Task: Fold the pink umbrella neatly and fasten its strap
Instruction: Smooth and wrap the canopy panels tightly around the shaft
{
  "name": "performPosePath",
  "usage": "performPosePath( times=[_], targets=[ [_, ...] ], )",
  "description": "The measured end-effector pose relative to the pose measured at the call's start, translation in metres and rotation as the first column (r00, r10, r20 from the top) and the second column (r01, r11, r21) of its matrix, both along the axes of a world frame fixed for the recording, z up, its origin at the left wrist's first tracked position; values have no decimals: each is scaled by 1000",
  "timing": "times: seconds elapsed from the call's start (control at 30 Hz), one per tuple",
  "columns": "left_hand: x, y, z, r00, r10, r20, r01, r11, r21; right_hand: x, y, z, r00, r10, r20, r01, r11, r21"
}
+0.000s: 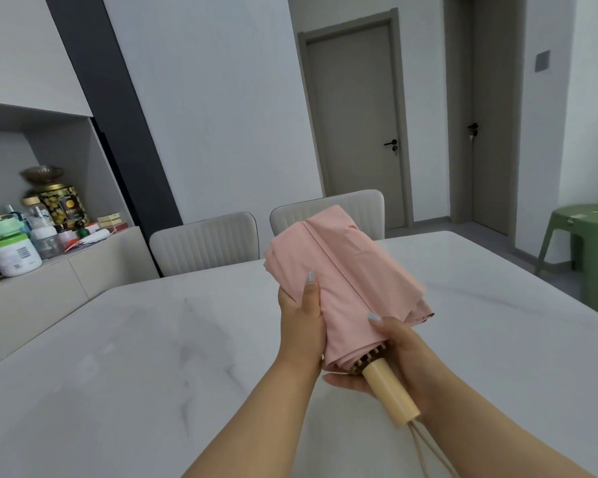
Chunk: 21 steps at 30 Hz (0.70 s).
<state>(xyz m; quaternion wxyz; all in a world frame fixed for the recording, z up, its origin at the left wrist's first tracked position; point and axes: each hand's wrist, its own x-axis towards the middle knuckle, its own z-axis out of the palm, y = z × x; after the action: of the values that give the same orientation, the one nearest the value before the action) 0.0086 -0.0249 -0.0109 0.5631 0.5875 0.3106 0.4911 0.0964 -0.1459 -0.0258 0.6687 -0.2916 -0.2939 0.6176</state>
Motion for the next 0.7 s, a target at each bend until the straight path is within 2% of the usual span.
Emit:
performPosePath(
  times=[0.1, 0.23, 0.37, 0.5, 0.6, 0.7],
  targets=[
    [3, 2, -3, 1000, 21, -2, -21, 998, 63, 1, 2, -2, 1000, 0, -3, 0, 998, -65],
    [2, 1, -5, 999, -35, 16, 34, 997, 76, 4, 2, -2, 998, 44, -39, -48, 994, -94],
    [-4, -4, 1, 965, -246, 88, 246, 969, 12, 8, 1, -2, 999, 37, -23, -39, 995, -93],
    [-17, -1, 0, 871, -474, 127, 486, 871, -76, 10, -1, -1, 1000, 8, -20, -10, 997, -81],
    [-28, -3, -7, 779, -624, 52, 627, 775, -87, 10, -3, 2, 991, 121, -49, -123, 992, -38],
    [-33, -10, -4, 695, -716, 60, 718, 688, -102, 10, -5, 3, 975, 211, -72, -212, 977, 1]
  ],
)
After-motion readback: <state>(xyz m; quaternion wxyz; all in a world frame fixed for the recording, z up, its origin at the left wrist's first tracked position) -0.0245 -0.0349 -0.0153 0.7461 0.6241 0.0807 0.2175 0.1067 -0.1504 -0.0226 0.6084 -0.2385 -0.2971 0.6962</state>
